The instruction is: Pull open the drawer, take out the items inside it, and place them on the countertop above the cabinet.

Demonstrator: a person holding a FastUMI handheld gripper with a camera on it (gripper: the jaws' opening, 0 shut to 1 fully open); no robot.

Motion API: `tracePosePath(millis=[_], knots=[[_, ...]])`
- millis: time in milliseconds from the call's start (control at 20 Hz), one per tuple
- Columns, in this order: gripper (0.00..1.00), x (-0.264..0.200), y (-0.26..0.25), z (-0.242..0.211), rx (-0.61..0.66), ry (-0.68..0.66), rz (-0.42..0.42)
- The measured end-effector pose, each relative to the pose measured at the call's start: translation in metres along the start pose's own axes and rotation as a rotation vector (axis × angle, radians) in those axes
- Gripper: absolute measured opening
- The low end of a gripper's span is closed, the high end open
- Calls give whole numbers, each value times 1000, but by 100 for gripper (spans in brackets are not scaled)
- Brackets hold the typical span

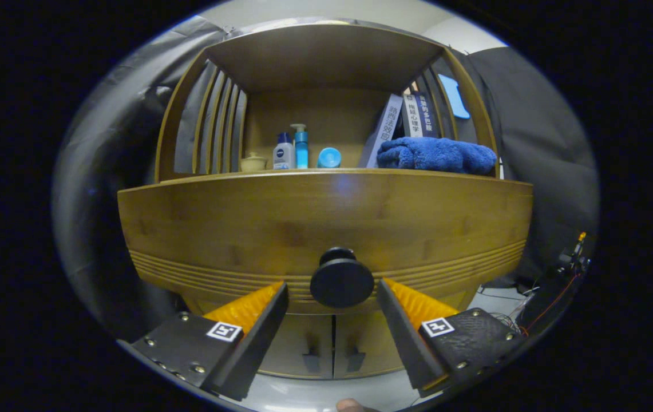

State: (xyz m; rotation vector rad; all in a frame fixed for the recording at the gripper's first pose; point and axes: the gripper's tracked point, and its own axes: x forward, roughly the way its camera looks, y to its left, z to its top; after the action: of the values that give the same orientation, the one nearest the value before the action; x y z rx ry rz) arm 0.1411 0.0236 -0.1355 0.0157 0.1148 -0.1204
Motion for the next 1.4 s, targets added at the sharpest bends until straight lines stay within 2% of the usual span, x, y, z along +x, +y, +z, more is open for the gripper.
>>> tracePosePath(millis=[450, 650, 850, 1050, 1300, 1400], knots=[[99, 35, 3, 1, 22, -57, -7], [99, 45, 4, -4, 153, -50, 7], [99, 54, 4, -9, 36, -71, 2], [99, 54, 5, -6, 50, -68, 0], [99, 26, 19, 14, 28, -102, 56], [99, 9, 12, 28, -15, -114, 17]])
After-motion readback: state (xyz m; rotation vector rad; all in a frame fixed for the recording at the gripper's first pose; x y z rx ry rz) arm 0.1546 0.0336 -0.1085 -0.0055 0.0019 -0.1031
